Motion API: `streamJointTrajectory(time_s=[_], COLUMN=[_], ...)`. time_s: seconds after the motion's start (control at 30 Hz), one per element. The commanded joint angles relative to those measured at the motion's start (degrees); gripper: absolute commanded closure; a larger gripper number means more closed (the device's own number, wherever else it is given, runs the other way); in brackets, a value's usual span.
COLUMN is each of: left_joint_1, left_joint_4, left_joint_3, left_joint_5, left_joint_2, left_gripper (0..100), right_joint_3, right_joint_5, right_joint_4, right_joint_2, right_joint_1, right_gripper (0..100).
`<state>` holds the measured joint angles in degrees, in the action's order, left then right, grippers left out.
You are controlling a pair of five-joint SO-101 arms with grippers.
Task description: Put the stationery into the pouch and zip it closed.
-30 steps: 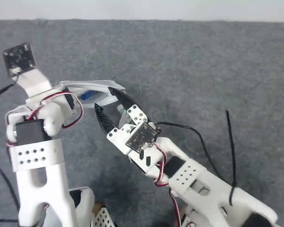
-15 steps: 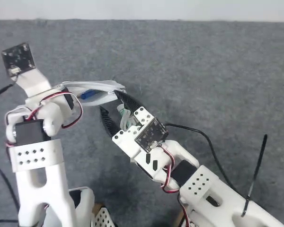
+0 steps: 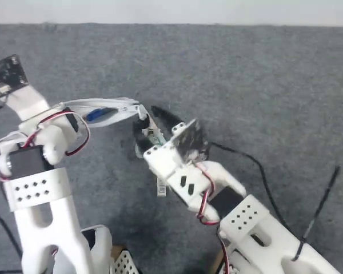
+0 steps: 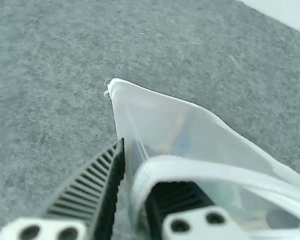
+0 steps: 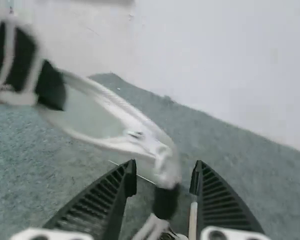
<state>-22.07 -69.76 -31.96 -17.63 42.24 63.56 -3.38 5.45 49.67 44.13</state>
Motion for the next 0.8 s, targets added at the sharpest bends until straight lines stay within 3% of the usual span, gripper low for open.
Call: streamJointTrajectory(time_s=[0.0, 0.27, 0.63, 0.77], left_joint_1=[-3.1, -6.9, -10.1, -10.1], left_joint_4=[2.3, 2.3, 2.3, 2.3], left_joint_3=[2.1, 2.7, 2.8, 2.8], left_joint_5=[-0.9, -1.0, -2.9, -2.9], left_joint_2=[0.3, 0.3, 0.3, 0.2], left_gripper=[99, 99, 99, 99], right_joint_3=[-8.4, -11.5, -21.2, -23.8], right_joint_5=[-4.0, -4.9, -4.7, -1.2], right_joint_4=[9.0, 13.0, 13.1, 13.1], right_joint_2=[2.7, 0.2, -23.9, -31.2], right_joint_1=[-3.8, -5.9, -5.8, -4.9], right_gripper=[81.6, 81.6, 81.6, 81.6])
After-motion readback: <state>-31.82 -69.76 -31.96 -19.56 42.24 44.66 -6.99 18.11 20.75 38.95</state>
